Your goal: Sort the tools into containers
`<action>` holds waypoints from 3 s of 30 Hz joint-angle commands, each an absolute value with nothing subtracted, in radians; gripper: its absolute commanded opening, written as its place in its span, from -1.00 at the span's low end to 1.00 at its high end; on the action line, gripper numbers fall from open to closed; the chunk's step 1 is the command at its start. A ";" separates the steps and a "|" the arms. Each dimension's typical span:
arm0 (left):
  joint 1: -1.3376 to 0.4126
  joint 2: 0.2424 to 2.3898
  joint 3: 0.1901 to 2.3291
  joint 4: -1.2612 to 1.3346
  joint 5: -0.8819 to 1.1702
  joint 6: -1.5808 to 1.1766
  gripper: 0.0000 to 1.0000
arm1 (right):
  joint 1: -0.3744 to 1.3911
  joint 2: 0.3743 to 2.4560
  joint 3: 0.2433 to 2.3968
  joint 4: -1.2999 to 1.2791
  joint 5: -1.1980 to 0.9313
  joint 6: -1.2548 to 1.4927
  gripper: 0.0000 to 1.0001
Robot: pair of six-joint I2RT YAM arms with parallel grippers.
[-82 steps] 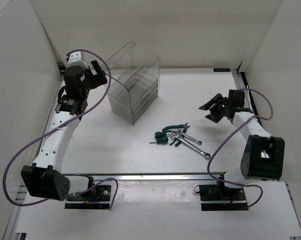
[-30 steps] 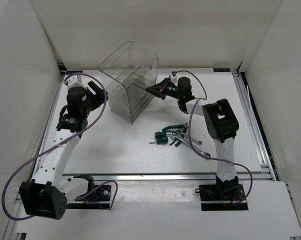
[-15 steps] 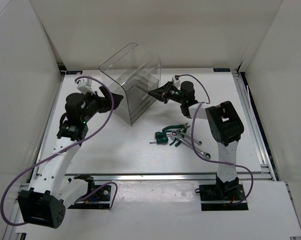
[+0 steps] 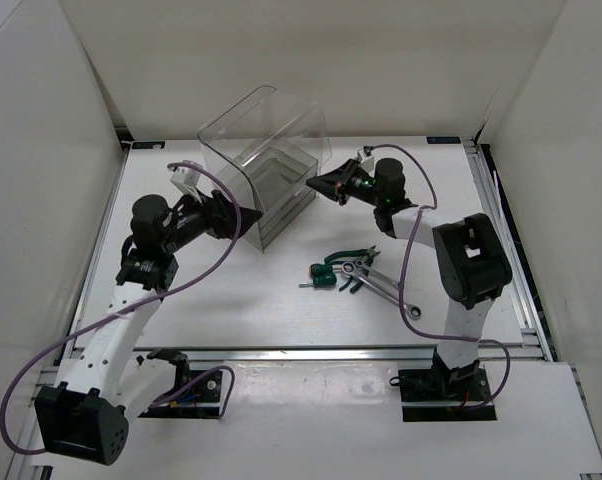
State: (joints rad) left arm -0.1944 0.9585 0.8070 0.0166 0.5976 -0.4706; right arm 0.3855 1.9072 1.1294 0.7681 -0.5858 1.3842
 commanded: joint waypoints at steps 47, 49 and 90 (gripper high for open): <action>-0.270 1.123 0.865 0.209 0.614 -0.578 0.80 | 0.387 1.644 1.071 0.560 -0.595 1.393 -1.00; -0.276 1.135 0.874 0.210 0.598 -0.578 0.80 | 0.387 1.641 1.072 0.568 -0.595 1.396 -1.00; -0.281 1.246 1.038 0.408 0.436 -0.844 -0.80 | 0.338 1.589 1.085 0.471 -0.664 1.385 -0.20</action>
